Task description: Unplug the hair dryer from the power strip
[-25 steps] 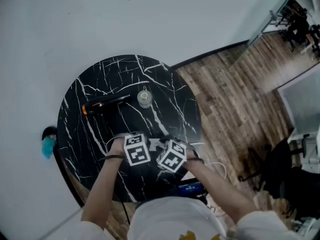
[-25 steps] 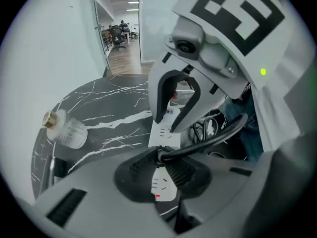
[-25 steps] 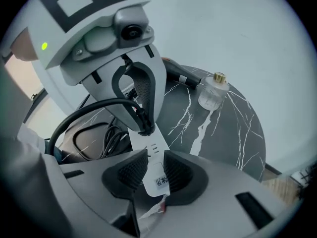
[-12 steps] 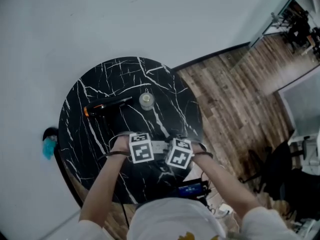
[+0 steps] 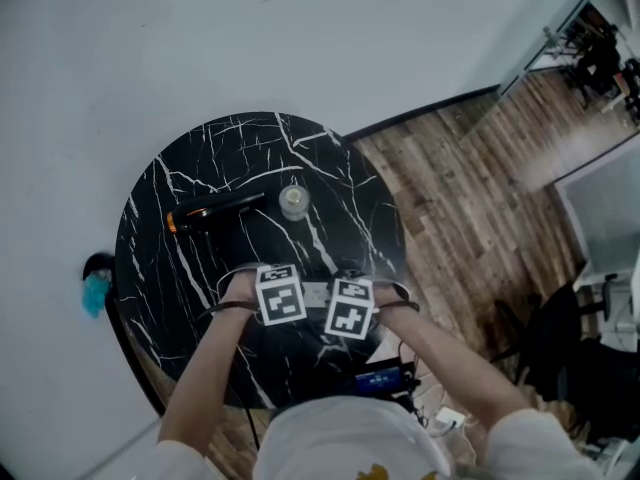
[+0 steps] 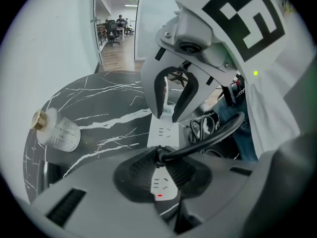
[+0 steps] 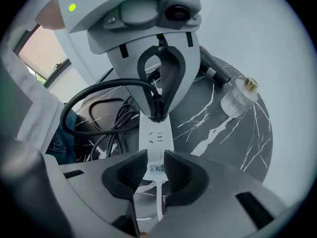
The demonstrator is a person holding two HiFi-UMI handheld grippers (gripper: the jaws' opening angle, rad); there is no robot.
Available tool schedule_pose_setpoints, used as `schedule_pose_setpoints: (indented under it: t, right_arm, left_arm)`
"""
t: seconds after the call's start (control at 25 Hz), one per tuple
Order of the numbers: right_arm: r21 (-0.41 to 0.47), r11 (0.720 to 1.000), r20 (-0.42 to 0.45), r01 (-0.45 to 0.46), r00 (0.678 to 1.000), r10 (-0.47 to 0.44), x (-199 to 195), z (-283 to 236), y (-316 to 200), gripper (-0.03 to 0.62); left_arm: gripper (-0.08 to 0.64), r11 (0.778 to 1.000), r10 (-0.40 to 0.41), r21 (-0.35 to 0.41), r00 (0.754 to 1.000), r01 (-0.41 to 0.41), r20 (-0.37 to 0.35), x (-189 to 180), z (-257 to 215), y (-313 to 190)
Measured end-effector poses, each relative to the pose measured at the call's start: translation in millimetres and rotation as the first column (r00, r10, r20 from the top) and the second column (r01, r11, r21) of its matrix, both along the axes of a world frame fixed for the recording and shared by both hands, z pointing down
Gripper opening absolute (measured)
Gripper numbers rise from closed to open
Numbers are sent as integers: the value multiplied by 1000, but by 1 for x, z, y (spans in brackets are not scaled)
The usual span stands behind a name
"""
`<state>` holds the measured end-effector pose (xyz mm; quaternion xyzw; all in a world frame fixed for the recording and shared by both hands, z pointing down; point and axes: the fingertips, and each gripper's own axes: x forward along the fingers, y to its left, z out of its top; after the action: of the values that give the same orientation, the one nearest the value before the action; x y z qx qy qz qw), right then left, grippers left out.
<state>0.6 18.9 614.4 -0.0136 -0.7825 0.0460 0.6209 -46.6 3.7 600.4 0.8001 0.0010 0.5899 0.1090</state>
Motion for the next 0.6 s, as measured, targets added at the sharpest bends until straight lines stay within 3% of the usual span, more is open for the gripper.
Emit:
schedule_pose_setpoints:
  t: [0.2,0.4,0.6]
  right_arm:
    - [-3,1000,-26,-23,999,23,-1,0,1,104]
    - [9,997,-39,-77,996,77,-2,2,-1,104]
    - [13,996,-40,-89,995,90,-7,1,0,104]
  left_arm:
    - [52,1000,1,23,1000,-1,28,-6,8,8]
    - [54,999,-45,-25,999,44,-11,-4,5,0]
    - [51,998,-57,-5,998,57,-15,-8,6,6]
